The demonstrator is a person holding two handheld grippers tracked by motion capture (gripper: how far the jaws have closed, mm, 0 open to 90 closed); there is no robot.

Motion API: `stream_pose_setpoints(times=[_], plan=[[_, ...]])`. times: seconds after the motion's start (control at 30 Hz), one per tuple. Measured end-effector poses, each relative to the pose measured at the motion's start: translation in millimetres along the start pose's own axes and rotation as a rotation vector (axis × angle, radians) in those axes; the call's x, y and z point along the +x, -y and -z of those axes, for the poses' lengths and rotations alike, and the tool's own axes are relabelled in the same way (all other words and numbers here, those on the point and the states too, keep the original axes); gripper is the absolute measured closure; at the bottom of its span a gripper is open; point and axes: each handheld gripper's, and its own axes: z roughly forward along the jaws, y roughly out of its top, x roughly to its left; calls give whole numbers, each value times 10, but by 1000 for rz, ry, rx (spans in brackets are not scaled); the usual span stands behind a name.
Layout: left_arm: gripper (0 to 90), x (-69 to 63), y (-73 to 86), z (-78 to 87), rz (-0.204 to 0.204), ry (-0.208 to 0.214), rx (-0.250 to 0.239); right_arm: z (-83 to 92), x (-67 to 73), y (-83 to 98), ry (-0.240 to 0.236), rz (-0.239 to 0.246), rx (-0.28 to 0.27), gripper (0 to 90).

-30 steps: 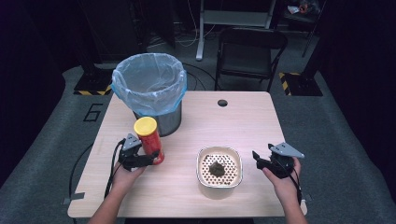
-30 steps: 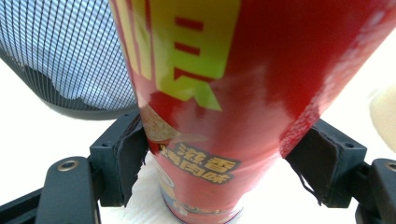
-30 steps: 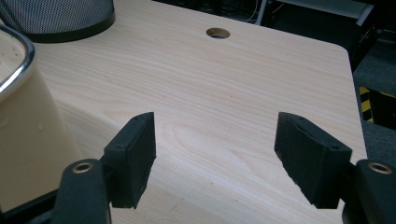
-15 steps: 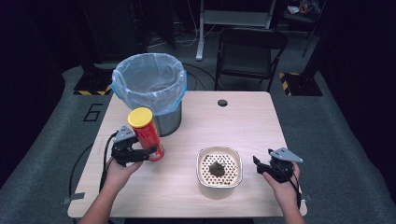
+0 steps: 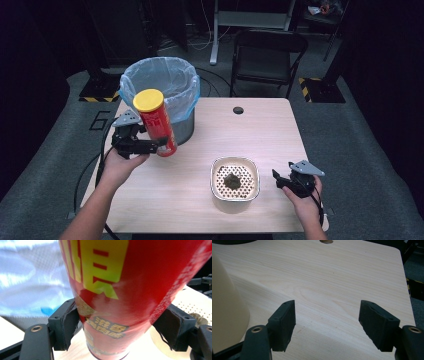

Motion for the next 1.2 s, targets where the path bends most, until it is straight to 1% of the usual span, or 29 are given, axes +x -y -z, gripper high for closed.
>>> stream_pose_setpoints(times=[0.1,0.13,0.17,0.23,0.27,0.3,0.33,0.37,0.4,0.57,0.7,0.87,0.9,0.93,0.97,1.0,1.03,1.07,1.17,1.2], plan=[[233,-5,-115,50,-3,7,-2,-12,-3,8,1,7,2,294],[233,-7,-156,69,-2,6,-1,-11,1,10,0,4,5,294],[233,-7,-196,86,-3,4,-1,-14,2,12,6,8,8,294],[233,-3,-277,122,-3,4,1,-21,3,15,2,15,8,294],[233,-2,-320,140,-4,1,4,-23,4,18,2,15,9,294],[233,-3,-399,171,-12,-9,10,-24,4,23,1,16,13,296],[233,-3,-399,171,-12,-9,10,-24,4,23,1,16,13,296],[233,-5,-445,186,-15,-14,8,-29,9,30,-3,7,13,296],[233,-4,-494,206,-17,-14,8,-33,10,36,3,11,13,296],[233,12,-721,284,-26,-13,-19,-51,2,65,0,47,34,300],[233,48,-880,294,-28,-23,-20,-53,-8,56,1,29,26,300],[233,127,-1056,305,-12,-26,-28,-76,29,44,-7,51,33,300],[233,127,-1056,305,-12,-26,-28,-74,32,44,-8,69,35,300],[233,176,-1117,302,2,-27,-37,-75,46,43,-11,72,36,300],[233,192,-1135,298,7,-29,-40,-75,59,40,-9,71,37,300],[233,222,-1164,291,11,-34,-41,-74,70,39,-8,67,38,300],[233,245,-1187,283,15,-40,-40,-70,72,38,-9,83,40,300],[233,266,-1208,273,21,-44,-40,-72,77,41,-8,86,37,300],[233,322,-1267,250,26,-66,-36,-72,85,51,-6,80,45,300],[233,342,-1286,241,29,-72,-36,-73,75,56,-5,87,46,300]])
